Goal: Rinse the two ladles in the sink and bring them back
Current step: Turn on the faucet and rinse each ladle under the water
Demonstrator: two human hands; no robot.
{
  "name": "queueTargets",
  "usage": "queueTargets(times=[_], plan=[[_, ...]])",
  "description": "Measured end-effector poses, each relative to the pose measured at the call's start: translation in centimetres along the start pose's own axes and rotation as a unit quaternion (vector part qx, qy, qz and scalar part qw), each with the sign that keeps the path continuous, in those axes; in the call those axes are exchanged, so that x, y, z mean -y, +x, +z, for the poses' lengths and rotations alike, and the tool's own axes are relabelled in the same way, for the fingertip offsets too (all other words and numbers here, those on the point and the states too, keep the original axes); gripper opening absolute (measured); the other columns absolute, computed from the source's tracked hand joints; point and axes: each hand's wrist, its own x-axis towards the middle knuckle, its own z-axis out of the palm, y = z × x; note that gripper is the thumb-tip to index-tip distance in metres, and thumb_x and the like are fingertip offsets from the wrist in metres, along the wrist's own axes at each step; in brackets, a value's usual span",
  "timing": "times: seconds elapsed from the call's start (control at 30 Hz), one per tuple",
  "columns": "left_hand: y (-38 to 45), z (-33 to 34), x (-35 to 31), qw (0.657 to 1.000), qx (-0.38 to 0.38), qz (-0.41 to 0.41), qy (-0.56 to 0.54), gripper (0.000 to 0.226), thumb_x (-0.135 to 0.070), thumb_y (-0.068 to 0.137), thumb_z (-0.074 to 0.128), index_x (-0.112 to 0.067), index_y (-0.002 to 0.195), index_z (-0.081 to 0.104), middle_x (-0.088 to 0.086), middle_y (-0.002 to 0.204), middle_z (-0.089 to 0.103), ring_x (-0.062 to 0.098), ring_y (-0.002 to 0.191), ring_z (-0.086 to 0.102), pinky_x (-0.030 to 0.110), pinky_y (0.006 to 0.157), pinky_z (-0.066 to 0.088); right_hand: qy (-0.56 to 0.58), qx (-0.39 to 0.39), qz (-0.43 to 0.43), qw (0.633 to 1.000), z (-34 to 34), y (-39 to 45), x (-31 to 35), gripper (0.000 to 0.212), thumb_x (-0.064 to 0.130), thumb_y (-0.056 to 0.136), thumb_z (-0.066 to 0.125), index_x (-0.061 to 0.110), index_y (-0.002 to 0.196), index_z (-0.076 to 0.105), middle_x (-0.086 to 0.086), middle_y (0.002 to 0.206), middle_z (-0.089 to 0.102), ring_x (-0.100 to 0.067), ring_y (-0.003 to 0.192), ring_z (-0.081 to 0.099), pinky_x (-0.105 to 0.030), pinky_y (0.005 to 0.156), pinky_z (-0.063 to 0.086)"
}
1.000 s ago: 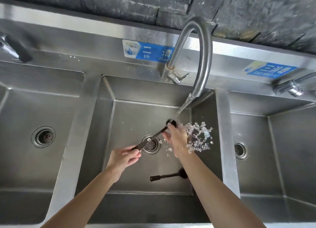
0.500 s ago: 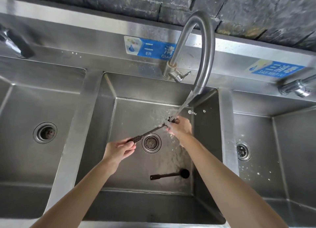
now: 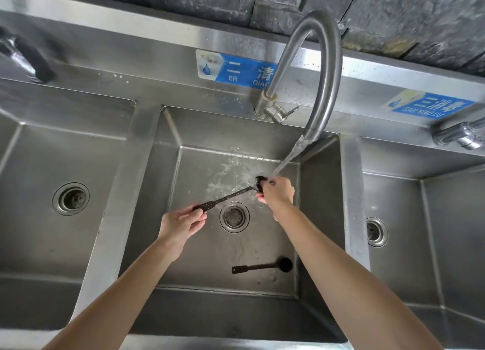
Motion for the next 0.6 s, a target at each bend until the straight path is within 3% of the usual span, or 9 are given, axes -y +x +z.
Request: queueTargets(times=[0.1,0.2,0.33,0.4,0.53,0.6], plan=[[0.1,0.4,-0.3,1.000,-0.018,0.008,-0.002,0.028,0.004,0.088,0.071,0.003,0.116,0.071,0.017,0.087,0.080,0.019,0.084,0.079,0.019,0.069,0.061,-0.014,0.017,0.011,1.000,0.4,-0.4,-0.2,0.016,0.000,0.087,0.068,0.016,0.083,0.069,-0.011,0.083,0.075,-0.027,0.078,0.080,-0.041,0.074,0.068],[0.4,0.2,-0.5,0.999,-0.034,-0.008,-0.017,0.030,0.002,0.088,0.071,0.003,0.118,0.070,0.017,0.090,0.079,0.019,0.086,0.079,0.022,0.073,0.063,0.013,-0.011,0.017,1.000,0.2,-0.4,0.0,0.011,0.016,0.083,0.083,0.010,0.081,0.074,-0.011,0.080,0.078,-0.016,0.059,0.077,-0.030,0.062,0.066],[0.8,0.6,-1.0,0.998,-0.030,-0.020,-0.057,0.030,0.003,0.090,0.069,0.005,0.120,0.068,0.019,0.095,0.078,0.019,0.088,0.078,0.027,0.079,0.063,0.044,-0.020,0.005,0.999,0.0,-0.7,0.2,0.013,0.018,0.090,0.076,0.006,0.085,0.077,-0.013,0.081,0.079,-0.011,0.047,0.073,-0.019,0.047,0.055],[0.8,1.3,-1.3,0.997,-0.025,-0.025,-0.075,0.031,0.005,0.090,0.067,0.005,0.122,0.067,0.021,0.100,0.077,0.019,0.088,0.078,0.025,0.074,0.063,0.071,-0.022,0.007,0.997,-0.5,-1.0,0.3,0.011,0.011,0.092,0.071,0.012,0.084,0.079,-0.009,0.085,0.079,-0.010,0.052,0.075,-0.017,0.050,0.057],[0.4,3.3,-1.8,0.993,-0.011,-0.032,-0.110,0.032,0.006,0.090,0.066,0.003,0.122,0.066,0.021,0.103,0.075,0.020,0.087,0.079,0.027,0.074,0.064,0.130,-0.050,-0.004,0.990,-2.4,-1.9,1.0,0.043,0.006,0.088,0.072,0.038,0.060,0.075,0.010,0.066,0.077,-0.009,0.063,0.078,-0.014,0.053,0.058],[0.2,4.8,-2.0,0.991,-0.020,-0.039,-0.130,0.032,0.007,0.089,0.068,0.002,0.120,0.067,0.020,0.103,0.075,0.021,0.087,0.079,0.029,0.075,0.064,0.152,-0.063,-0.019,0.986,-3.7,-2.2,1.1,0.039,0.006,0.089,0.073,0.038,0.065,0.074,0.009,0.070,0.077,-0.012,0.066,0.079,-0.014,0.053,0.057]])
